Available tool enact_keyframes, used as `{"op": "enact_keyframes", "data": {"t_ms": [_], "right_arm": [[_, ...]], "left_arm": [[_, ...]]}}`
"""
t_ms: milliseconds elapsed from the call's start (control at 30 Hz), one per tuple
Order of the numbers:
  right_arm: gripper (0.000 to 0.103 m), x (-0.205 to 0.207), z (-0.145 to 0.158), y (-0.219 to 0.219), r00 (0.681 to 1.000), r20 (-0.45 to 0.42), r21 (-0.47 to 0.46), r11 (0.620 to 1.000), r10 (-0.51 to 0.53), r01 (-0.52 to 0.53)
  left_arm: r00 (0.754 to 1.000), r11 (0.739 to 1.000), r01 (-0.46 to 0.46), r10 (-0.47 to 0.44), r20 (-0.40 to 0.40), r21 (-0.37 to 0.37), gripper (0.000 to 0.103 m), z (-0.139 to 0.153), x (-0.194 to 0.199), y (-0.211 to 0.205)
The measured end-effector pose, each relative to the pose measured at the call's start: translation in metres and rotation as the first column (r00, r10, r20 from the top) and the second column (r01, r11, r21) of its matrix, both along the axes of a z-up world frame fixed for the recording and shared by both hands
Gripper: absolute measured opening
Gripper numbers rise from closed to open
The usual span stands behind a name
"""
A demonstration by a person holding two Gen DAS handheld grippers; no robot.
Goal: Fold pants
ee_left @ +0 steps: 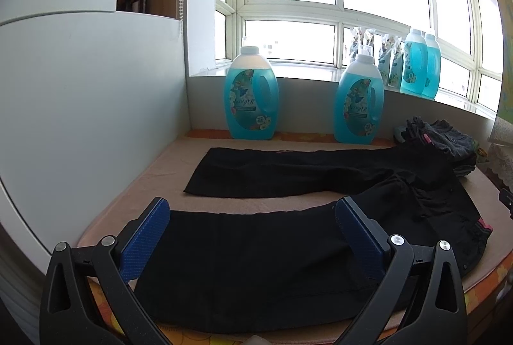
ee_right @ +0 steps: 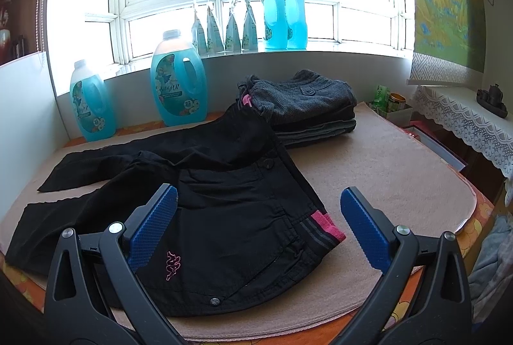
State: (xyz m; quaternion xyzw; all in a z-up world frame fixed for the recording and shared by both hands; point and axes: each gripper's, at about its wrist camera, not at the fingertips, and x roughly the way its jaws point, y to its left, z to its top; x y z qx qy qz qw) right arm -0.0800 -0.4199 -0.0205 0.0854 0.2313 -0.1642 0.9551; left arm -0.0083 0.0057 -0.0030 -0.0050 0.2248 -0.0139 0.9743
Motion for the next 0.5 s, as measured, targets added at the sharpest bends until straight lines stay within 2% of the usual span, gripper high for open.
{"op": "enact_keyframes", "data": {"t_ms": [500], "right_arm": [[0.103, 0.0031, -0.0006, -0.0011, 1.0, -0.014, -0.002, 1.0, -0.003, 0.003]], "left_arm": [[1.0, 1.0, -0.002, 0.002, -0.001, -0.008, 0.103, -0.0016, 0.003, -0.001]]}}
